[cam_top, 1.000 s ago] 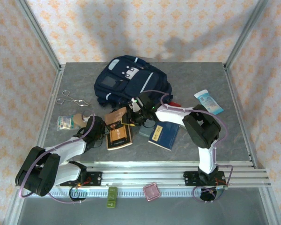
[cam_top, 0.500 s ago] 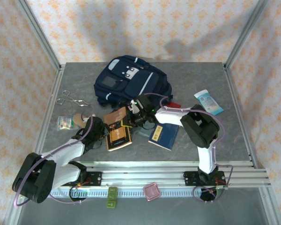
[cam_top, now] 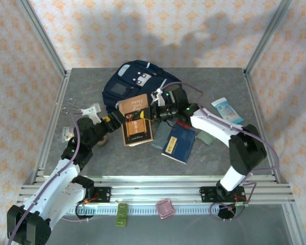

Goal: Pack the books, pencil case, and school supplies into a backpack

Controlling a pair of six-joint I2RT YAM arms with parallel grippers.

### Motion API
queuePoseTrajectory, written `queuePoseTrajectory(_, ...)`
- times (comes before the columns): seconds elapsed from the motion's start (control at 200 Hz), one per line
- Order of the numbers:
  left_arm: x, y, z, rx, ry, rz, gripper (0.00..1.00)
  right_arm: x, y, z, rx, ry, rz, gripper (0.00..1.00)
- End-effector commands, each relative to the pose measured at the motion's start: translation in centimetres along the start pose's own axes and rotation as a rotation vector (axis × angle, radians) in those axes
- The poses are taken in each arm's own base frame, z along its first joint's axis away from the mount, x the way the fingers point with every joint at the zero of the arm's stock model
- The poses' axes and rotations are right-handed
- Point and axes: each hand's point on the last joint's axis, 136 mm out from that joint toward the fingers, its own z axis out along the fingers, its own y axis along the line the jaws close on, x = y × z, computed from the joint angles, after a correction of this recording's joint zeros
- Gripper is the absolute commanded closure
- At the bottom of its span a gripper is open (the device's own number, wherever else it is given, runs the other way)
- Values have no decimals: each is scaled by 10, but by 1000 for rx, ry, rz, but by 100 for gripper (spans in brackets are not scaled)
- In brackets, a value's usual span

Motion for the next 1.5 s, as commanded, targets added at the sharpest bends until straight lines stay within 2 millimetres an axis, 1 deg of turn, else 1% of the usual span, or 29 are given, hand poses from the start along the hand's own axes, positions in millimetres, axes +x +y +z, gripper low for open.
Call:
queuePoseTrajectory(0.0, -5, -32, 0, 150, 32, 58, 15, -2, 48, -26, -135, -9, -120, 100)
queuePoseTrajectory(0.08, -3, -43, 2, 216, 52, 61, 14, 2, 66, -36, -192, -2, -158, 100)
queuePoseTrajectory(0.18, -1, -51, 3, 272, 71, 66, 14, 8, 90, -50, -273, 1, -206, 100)
queuePoseTrajectory(0.34, 3, -61, 0, 370, 90, 51, 13, 16, 116, -65, -379, 13, -251, 100)
queuePoseTrajectory(0.425, 5, -69, -5, 439, 94, 38, 13, 20, 123, -70, -409, 17, -272, 100)
queuePoseTrajectory(0.476, 4, -79, -11, 506, 91, 33, 13, 21, 125, -72, -419, 19, -281, 100)
queuePoseTrajectory(0.571, 5, -96, -23, 624, 102, 18, 13, 21, 122, -70, -407, 19, -279, 100)
queuePoseTrajectory(0.626, 6, -101, -27, 661, 107, 12, 15, 19, 116, -68, -391, 15, -267, 100)
queuePoseTrajectory(0.696, 8, -102, -29, 674, 116, 9, 21, 15, 108, -66, -372, 6, -250, 100)
queuePoseTrajectory(0.741, 9, -103, -30, 680, 120, 7, 29, 12, 102, -65, -356, -3, -235, 100)
queuePoseTrajectory(0.846, 10, -101, -32, 675, 124, 4, 54, 4, 87, -66, -331, -20, -196, 100)
queuePoseTrajectory(0.886, 10, -101, -32, 674, 123, 2, 61, 3, 83, -66, -326, -23, -184, 100)
queuePoseTrajectory(0.971, 10, -101, -32, 671, 121, -1, 87, 1, 80, -66, -319, -27, -178, 100)
queuePoseTrajectory(1.006, 10, -100, -32, 668, 121, -4, 95, 0, 79, -65, -317, -28, -175, 97)
queuePoseTrajectory(1.026, 9, -100, -32, 668, 119, -7, 100, 0, 78, -64, -313, -29, -172, 92)
queuePoseTrajectory(1.056, 8, -100, -31, 665, 114, -16, 100, -1, 77, -64, -306, -33, -167, 84)
queuePoseTrajectory(1.101, 6, -98, -29, 654, 102, -31, 100, -3, 75, -63, -302, -37, -158, 80)
queuePoseTrajectory(1.151, 1, -93, -25, 626, 78, -56, 100, -3, 75, -63, -308, -40, -150, 67)
queuePoseTrajectory(1.186, -4, -89, -21, 597, 55, -77, 100, -3, 76, -64, -313, -47, -143, 61)
queuePoseTrajectory(1.221, -9, -83, -17, 563, 26, -107, 100, -4, 77, -65, -319, -59, -140, 59)
queuePoseTrajectory(1.266, -17, -76, -12, 524, -17, -154, 100, -3, 78, -68, -330, -77, -134, 52)
queuePoseTrajectory(1.301, -24, -72, -11, 508, -54, -188, 100, -2, 79, -69, -339, -91, -127, 51)
queuePoseTrajectory(1.311, -25, -71, -11, 506, -64, -198, 100, -1, 79, -70, -342, -95, -124, 49)
queuePoseTrajectory(1.346, -32, -69, -11, 508, -104, -231, 100, 1, 81, -71, -350, -107, -119, 47)
queuePoseTrajectory(1.366, -36, -69, -12, 511, -120, -250, 100, 3, 82, -72, -357, -114, -119, 44)
queuePoseTrajectory(1.402, -42, -69, -13, 523, -150, -278, 100, 7, 85, -72, -371, -127, -125, 44)
queuePoseTrajectory(1.432, -47, -70, -14, 540, -174, -303, 100, 10, 86, -71, -372, -136, -126, 41)
queuePoseTrajectory(1.497, -55, -73, -17, 577, -212, -344, 100, 16, 90, -66, -368, -155, -131, 40)
